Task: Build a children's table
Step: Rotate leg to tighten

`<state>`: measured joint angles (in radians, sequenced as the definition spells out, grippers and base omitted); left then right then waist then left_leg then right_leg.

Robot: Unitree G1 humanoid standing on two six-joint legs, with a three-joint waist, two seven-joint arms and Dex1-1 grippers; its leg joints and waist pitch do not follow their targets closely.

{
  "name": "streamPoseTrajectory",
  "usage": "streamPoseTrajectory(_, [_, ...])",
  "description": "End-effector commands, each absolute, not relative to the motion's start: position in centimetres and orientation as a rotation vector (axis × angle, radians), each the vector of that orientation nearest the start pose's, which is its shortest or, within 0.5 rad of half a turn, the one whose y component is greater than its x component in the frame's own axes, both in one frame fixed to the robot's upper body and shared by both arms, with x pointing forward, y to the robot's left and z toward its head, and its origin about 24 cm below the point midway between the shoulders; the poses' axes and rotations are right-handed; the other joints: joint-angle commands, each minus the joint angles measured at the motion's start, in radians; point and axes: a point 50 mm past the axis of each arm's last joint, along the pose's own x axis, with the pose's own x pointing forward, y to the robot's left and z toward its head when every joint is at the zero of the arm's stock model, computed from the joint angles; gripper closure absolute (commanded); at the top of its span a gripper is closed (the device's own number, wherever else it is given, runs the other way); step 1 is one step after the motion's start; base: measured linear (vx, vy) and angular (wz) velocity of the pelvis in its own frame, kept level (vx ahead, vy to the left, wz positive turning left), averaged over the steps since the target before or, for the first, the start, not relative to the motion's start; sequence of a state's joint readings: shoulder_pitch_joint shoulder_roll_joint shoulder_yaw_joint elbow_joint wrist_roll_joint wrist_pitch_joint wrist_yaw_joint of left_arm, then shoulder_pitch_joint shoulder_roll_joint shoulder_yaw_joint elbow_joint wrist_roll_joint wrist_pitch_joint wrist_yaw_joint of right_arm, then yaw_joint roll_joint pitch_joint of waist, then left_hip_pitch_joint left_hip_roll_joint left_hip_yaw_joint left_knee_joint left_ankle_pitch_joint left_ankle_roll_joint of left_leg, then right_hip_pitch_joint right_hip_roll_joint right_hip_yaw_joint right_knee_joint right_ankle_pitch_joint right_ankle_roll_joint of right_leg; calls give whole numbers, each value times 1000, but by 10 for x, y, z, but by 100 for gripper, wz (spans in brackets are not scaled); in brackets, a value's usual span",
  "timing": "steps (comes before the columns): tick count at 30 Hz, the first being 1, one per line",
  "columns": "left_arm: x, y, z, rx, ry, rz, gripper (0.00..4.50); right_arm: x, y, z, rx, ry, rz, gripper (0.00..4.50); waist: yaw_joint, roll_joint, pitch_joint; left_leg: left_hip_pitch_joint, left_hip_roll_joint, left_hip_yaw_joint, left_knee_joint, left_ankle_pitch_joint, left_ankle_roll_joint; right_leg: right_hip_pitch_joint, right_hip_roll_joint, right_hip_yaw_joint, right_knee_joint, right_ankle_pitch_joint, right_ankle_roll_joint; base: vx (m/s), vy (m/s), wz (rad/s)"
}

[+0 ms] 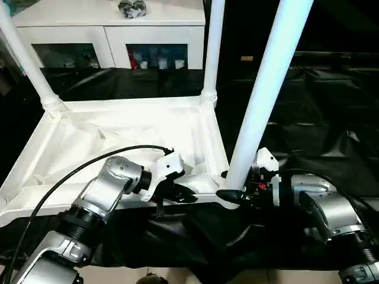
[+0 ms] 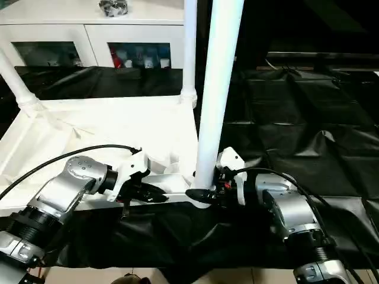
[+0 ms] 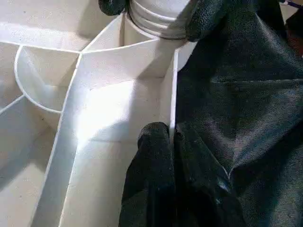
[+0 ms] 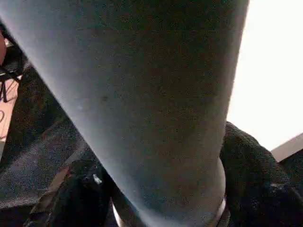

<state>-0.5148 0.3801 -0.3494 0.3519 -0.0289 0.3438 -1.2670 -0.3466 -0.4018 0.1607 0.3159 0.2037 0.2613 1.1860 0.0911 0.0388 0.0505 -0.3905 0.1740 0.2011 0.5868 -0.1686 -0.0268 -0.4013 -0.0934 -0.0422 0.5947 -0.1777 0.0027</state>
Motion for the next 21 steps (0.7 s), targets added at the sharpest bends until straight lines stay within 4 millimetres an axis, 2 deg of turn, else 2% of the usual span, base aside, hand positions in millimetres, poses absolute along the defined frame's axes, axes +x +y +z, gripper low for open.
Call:
streamPoseTrajectory(1, [307, 108, 68, 301, 447, -1336, 450, 266, -125, 31, 4, 415, 1382, 183, -2, -6, -64, 26, 56, -25, -74, -255, 34, 34, -54, 32, -67, -246, -228, 0, 0, 0])
streamPoseTrajectory(3, [309, 107, 68, 297, 445, -1311, 450, 269, -123, 31, 7, 409, 1350, 183, -3, -10, -62, 28, 55, -25, -75, -275, 27, 33, -54, 32, -72, -272, -225, 0, 0, 0])
streamPoseTrajectory(4, [311, 106, 68, 291, 443, -1279, 450, 274, -122, 29, 8, 399, 1287, 183, -6, -7, -60, 28, 55, -25, -76, -293, 18, 31, -55, 33, -75, -297, -221, 0, 0, 0])
streamPoseTrajectory(5, [315, 103, 68, 279, 441, -1227, 450, 286, -119, 24, 12, 392, 1127, 183, -10, -3, -59, 29, 55, -28, -79, -313, 0, 28, -57, 33, -76, -329, -216, 0, 0, 0])
streamPoseTrajectory(6, [315, 103, 68, 279, 441, -1227, 450, 286, -119, 24, 12, 392, 1127, 183, -14, -4, -57, 29, 53, -29, -80, -328, -10, 26, -56, 31, -79, -353, -212, 0, 0, 0])
streamPoseTrajectory(7, [317, 99, 68, 267, 438, -1188, 450, 294, -119, 19, 27, 401, 1009, 183, -19, -8, -57, 29, 51, -35, -83, -352, -26, 31, -59, 28, -80, -405, -193, 0, 0, 0])
streamPoseTrajectory(8, [318, 95, 67, 255, 435, -1159, 450, 301, -117, 15, 39, 407, 913, 183, -26, -4, -55, 30, 51, -36, -85, -363, -36, 28, -58, 29, -82, -419, -188, 0, 0, 0])
streamPoseTrajectory(9, [320, 91, 67, 243, 433, -1132, 450, 305, -116, 13, 50, 410, 838, 183, -36, -6, -54, 29, 49, -41, -86, -391, -48, 30, -58, 25, -86, -449, -175, 0, 0, 0])
streamPoseTrajectory(11, [321, 82, 66, 222, 431, -1093, 450, 312, -109, 7, 76, 426, 709, 183, -47, -8, -55, 32, 48, -40, -85, -401, -47, 24, -57, 28, -90, -451, -167, 0, 0, 0])
streamPoseTrajectory(12, [320, 79, 66, 217, 431, -1089, 450, 314, -106, 5, 84, 433, 676, 183, -50, -12, -56, 32, 47, -39, -84, -402, -44, 23, -56, 28, -91, -450, -168, 0, 0, 0])
streamPoseTrajectory(13, [320, 79, 66, 217, 431, -1089, 450, 314, -106, 5, 84, 433, 676, 183, -51, -11, -56, 32, 46, -38, -83, -399, -40, 23, -57, 28, -92, -448, -169, 0, 0, 0])
streamPoseTrajectory(15, [320, 65, 67, 204, 419, -1089, 450, 318, -88, 3, 90, 428, 625, 183, -52, -11, -56, 32, 46, -37, -82, -392, -25, 22, -55, 29, -94, -436, -167, 0, 0, 0])
streamPoseTrajectory(17, [320, 60, 68, 195, 411, -1097, 450, 319, -80, 4, 108, 409, 641, 183, -53, -10, -57, 30, 45, -36, -81, -385, -21, 23, -57, 28, -95, -431, -168, 0, 0, 0])
streamPoseTrajectory(18, [320, 59, 69, 200, 408, -1099, 450, 319, -77, 5, 123, 404, 652, 113, -53, -10, -57, 30, 46, -35, -82, -384, -18, 23, -56, 29, -95, -425, -168, 0, 0, 0])
streamPoseTrajectory(19, [319, 60, 69, 205, 404, -1102, 450, 319, -75, 7, 144, 401, 660, 113, -53, -6, -56, 28, 46, -36, -84, -383, -15, 24, -53, 29, -93, -410, -169, 0, 0, 0])
streamPoseTrajectory(21, [318, 62, 69, 212, 401, -1116, 450, 320, -74, 9, 148, 393, 681, 104, -54, -5, -58, 27, 47, -36, -86, -383, -14, 26, -51, 28, -89, -381, -176, 0, 0, 0])
